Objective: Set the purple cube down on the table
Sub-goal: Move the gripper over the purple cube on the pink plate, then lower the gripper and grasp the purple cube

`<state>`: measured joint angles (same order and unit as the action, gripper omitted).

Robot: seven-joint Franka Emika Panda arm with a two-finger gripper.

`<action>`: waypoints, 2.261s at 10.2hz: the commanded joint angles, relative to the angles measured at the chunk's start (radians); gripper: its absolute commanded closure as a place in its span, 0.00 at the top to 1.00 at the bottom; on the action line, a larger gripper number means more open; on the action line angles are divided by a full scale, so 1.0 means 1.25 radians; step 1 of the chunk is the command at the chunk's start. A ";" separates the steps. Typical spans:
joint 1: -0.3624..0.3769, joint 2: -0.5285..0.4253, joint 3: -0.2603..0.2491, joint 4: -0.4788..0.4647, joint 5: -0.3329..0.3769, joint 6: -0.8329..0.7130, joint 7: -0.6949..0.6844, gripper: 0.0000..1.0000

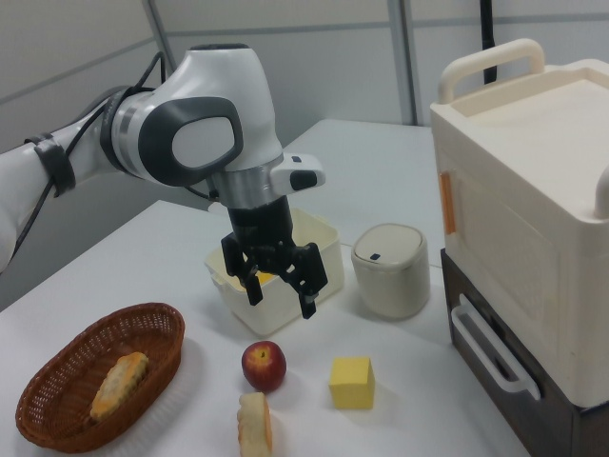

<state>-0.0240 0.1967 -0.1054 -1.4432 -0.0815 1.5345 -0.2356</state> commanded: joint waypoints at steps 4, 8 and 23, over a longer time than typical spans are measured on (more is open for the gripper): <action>-0.032 -0.040 -0.014 -0.026 -0.011 -0.070 -0.031 1.00; -0.127 0.029 -0.014 -0.038 -0.012 -0.073 -0.032 1.00; -0.242 0.232 -0.014 -0.076 -0.156 -0.062 -0.122 1.00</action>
<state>-0.3284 0.4915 -0.1191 -1.5213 -0.2412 1.4573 -0.3700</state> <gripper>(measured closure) 0.000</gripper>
